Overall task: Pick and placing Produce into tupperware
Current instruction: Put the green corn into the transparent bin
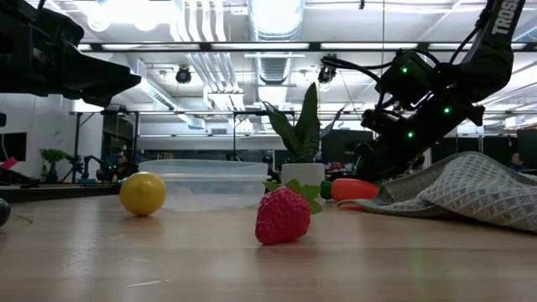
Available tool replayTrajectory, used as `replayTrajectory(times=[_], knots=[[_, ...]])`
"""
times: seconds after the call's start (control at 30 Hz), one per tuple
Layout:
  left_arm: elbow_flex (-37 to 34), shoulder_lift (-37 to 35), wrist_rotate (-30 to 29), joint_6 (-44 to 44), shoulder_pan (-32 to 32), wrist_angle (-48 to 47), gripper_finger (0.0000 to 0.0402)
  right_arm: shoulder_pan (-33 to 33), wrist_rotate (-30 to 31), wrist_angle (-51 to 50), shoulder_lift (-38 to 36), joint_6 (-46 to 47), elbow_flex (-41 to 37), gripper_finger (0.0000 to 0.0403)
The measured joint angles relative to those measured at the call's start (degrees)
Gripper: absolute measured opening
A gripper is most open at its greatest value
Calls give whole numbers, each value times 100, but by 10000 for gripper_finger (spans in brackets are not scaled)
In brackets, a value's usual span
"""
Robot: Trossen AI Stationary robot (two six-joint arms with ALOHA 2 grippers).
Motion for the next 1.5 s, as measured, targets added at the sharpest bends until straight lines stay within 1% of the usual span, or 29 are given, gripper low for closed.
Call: replayTrajectory(times=[0.23,0.43,0.5,0.57,0.7,0.87,1.03,1.2,1.33,1.5], knots=[[0,0,0,7,-2,2,183,2,-4,-48,-30,-19,41,189],[0,0,0,7,-1,9,183,31,-64,-84,-369,-90,160,189],[0,0,0,7,0,9,183,45,-208,-96,-541,-102,210,189],[0,0,-3,9,-1,9,183,73,-484,-95,-727,-81,296,189],[0,-2,-3,9,0,17,183,263,-898,-88,-1010,-183,574,189],[0,0,-5,11,0,15,183,631,-999,-99,-1036,-518,1086,189],[0,-1,-5,12,0,25,183,887,-1291,-109,-594,-767,1771,189],[0,-4,-5,13,0,44,183,1066,-1449,-249,151,-1018,2521,189],[0,-4,-5,13,-1,45,183,1176,-1763,-279,778,-1120,3111,189],[0,-2,-5,13,0,54,183,1287,-1869,-802,1510,-1370,3973,189]])
